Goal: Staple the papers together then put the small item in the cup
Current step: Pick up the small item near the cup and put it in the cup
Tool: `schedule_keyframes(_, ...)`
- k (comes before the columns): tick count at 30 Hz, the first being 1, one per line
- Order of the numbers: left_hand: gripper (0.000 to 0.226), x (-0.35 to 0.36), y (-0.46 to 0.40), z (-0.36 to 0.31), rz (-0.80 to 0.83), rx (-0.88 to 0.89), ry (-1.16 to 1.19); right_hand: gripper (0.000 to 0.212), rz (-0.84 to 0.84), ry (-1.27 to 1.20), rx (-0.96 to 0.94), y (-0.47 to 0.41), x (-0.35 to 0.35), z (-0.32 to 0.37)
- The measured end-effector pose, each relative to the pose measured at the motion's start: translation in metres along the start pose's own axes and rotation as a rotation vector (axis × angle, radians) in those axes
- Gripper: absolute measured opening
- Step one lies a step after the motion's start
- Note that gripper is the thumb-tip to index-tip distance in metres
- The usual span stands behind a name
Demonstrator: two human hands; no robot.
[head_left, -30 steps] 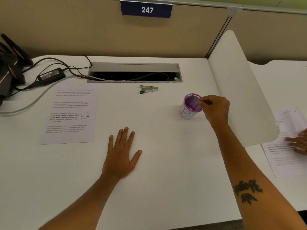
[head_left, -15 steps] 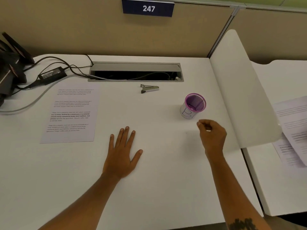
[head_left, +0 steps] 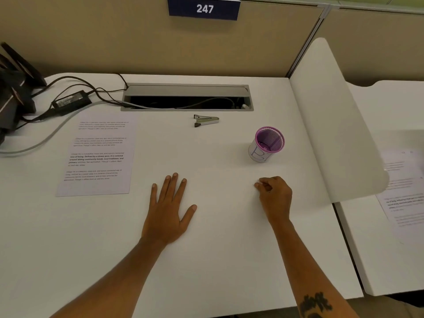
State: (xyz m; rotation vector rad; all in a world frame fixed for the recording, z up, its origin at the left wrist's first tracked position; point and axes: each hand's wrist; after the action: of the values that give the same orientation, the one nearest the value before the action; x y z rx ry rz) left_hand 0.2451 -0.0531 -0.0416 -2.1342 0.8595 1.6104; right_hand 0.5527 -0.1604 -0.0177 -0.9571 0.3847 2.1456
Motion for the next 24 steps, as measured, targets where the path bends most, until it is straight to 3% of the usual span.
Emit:
schedule_keyframes(15, 0.081, 0.000, 0.000, 0.000, 0.000, -0.001, -0.002, 0.004, -0.006, 0.134, -0.102, -0.010, 0.002, 0.004)
schedule_keyframes(24, 0.081, 0.000, 0.000, 0.000, 0.002, -0.002, 0.007, 0.014, 0.050, 0.305, -0.039, -0.009, 0.016, 0.014)
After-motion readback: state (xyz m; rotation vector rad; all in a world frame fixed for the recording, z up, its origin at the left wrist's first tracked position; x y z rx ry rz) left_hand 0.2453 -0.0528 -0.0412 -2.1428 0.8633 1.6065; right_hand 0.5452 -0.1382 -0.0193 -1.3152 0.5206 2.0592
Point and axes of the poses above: each hand's wrist, its own y-axis away from the middle knuckle, its own x-axis out of the palm, z = x × y, and after that the axes turned 3 degrees about z, right-handed
